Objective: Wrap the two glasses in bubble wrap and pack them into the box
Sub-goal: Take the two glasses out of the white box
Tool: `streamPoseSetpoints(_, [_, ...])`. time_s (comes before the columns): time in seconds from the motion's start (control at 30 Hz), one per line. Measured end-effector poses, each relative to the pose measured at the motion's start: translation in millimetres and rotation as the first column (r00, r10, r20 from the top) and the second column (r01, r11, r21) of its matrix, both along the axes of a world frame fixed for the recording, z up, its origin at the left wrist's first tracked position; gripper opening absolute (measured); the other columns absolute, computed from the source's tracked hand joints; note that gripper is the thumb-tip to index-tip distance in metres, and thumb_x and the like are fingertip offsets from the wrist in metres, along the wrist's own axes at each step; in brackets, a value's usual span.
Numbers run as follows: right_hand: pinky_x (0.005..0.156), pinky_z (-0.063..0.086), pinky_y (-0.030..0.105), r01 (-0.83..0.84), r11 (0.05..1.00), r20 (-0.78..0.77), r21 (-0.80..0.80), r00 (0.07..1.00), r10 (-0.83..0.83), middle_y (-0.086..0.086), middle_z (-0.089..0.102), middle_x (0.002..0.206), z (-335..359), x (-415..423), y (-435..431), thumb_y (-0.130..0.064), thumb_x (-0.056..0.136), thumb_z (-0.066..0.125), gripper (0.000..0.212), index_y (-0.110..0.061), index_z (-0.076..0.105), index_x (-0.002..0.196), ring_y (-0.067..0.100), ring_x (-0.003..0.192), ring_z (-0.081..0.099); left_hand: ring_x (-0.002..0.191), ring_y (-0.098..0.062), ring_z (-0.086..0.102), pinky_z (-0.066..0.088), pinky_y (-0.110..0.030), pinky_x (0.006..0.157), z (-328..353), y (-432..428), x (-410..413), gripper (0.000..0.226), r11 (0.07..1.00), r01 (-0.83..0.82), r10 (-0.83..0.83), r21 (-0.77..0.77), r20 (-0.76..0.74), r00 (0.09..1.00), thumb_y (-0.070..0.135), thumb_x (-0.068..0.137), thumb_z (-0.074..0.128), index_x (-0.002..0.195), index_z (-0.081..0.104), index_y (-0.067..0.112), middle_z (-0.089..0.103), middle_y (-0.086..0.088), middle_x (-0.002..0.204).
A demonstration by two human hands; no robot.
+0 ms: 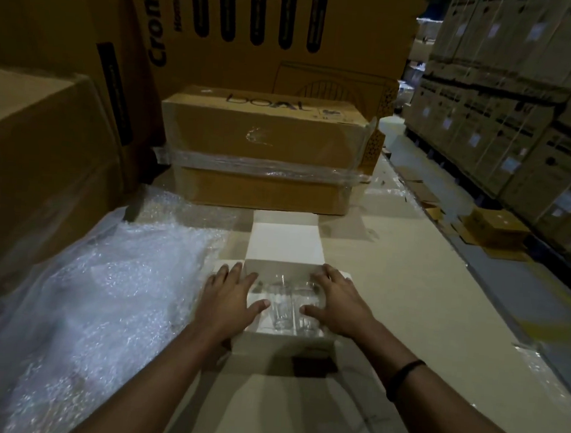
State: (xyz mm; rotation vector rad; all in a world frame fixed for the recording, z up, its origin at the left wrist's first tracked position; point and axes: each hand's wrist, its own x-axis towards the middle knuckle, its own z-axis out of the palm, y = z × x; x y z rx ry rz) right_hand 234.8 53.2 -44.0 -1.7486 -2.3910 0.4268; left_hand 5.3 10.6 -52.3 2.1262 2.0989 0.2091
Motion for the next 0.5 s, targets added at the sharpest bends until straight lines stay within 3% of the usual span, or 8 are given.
streamPoseSetpoints(0.2, [0.111, 0.033, 0.035, 0.029, 0.998, -0.015, -0.062, 0.999, -0.03, 0.002, 0.017, 0.158, 2.7, -2.8, 19.7, -0.054, 0.077, 0.073, 0.072, -0.023, 0.051, 0.139, 0.027, 0.136, 0.034, 0.128, -0.027, 0.039, 0.029, -0.043, 0.1, 17.1, 17.5, 22.5, 0.065, 0.985, 0.104, -0.064, 0.137, -0.269, 0.961, 0.068, 0.092, 0.035, 0.142, 0.042, 0.028, 0.048, -0.004, 0.141])
streamPoseSetpoints(0.37, [0.107, 0.038, 0.03, 0.055, 0.992, -0.078, -0.118, 0.995, -0.065, 0.005, 0.015, 0.157, 7.4, -5.1, 24.8, -0.036, 0.074, 0.082, 0.061, -0.019, 0.058, 0.127, 0.027, 0.132, 0.041, 0.123, -0.03, 0.044, 0.03, -0.044, 0.093, 18.9, 42.0, 46.4, 0.066, 0.996, -0.005, -0.012, -0.092, -0.192, 0.981, 0.075, 0.083, 0.044, 0.129, 0.049, 0.027, 0.061, -0.006, 0.127])
streamPoseSetpoints(0.5, [0.107, 0.04, 0.035, 0.088, 0.988, -0.124, -0.128, 0.987, -0.104, 0.009, 0.016, 0.158, 15.2, -1.1, 25.1, -0.026, 0.072, 0.085, 0.044, -0.024, 0.061, 0.11, 0.032, 0.135, 0.038, 0.114, -0.024, 0.053, 0.03, -0.044, 0.094, 15.6, 48.0, 51.4, 0.058, 0.995, -0.054, 0.048, -0.086, -0.064, 0.997, 0.07, 0.077, 0.062, 0.116, 0.057, 0.027, 0.064, 0.001, 0.117])
